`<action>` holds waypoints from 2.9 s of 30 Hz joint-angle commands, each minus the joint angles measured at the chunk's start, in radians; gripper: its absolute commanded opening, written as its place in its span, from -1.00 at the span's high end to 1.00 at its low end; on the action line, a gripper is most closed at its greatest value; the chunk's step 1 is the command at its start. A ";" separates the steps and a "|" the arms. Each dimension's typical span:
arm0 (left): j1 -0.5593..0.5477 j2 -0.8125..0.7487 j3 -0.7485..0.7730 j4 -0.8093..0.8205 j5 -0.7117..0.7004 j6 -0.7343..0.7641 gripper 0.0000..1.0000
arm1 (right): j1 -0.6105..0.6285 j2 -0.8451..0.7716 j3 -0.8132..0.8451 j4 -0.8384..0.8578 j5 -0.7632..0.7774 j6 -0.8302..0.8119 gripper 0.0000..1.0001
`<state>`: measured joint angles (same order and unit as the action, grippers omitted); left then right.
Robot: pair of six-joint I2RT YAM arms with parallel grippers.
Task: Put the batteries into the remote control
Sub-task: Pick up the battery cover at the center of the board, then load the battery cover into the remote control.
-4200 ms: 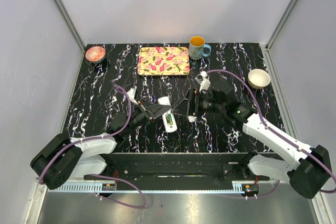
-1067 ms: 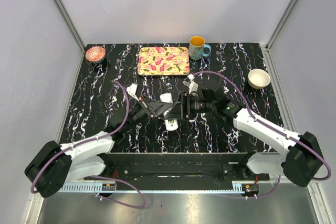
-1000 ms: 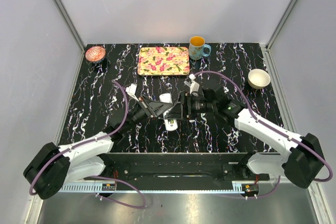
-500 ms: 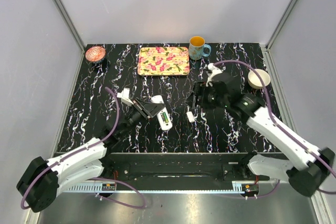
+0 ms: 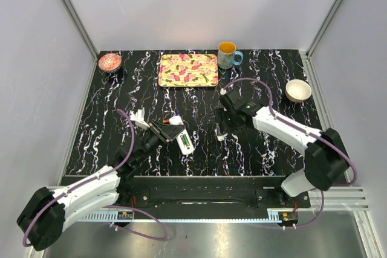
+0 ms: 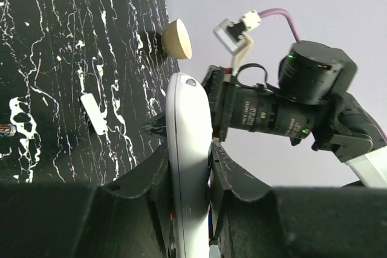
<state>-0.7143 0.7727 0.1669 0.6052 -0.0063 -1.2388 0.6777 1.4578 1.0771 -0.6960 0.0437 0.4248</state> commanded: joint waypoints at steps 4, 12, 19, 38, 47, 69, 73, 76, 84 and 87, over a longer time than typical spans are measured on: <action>0.004 -0.029 -0.013 0.145 0.000 -0.007 1.00 | -0.003 0.174 0.040 0.046 0.016 -0.060 -0.42; 0.006 -0.073 -0.001 0.099 0.023 0.021 1.00 | -0.003 0.271 0.063 0.089 0.012 -0.073 -0.26; 0.006 -0.053 -0.015 0.134 0.029 0.012 1.00 | -0.003 0.334 0.093 0.096 0.030 -0.109 -0.23; 0.016 -0.033 -0.021 0.154 0.048 -0.005 1.00 | -0.003 0.366 0.063 0.102 0.008 -0.127 0.27; 0.021 -0.020 -0.012 0.146 0.031 -0.002 1.00 | -0.003 0.256 0.063 0.047 0.030 -0.074 0.81; 0.018 0.439 0.106 0.582 0.061 -0.142 1.00 | 0.227 -0.053 0.547 -0.614 -0.120 0.025 1.00; 0.009 0.522 0.117 0.672 0.083 -0.146 1.00 | 0.235 0.008 0.583 -0.622 -0.145 0.019 1.00; -0.008 0.553 0.120 0.721 0.088 -0.128 1.00 | 0.238 0.054 0.615 -0.625 -0.154 0.011 1.00; -0.034 0.589 0.112 0.795 0.063 -0.088 1.00 | 0.246 0.150 0.687 -0.643 -0.163 -0.027 1.00; -0.043 0.585 0.121 0.768 0.048 -0.071 1.00 | 0.244 0.182 0.716 -0.651 -0.168 -0.040 1.00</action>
<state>-0.7433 1.3617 0.2470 1.2152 0.0597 -1.3380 0.9134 1.6131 1.7241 -1.3209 -0.0998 0.4179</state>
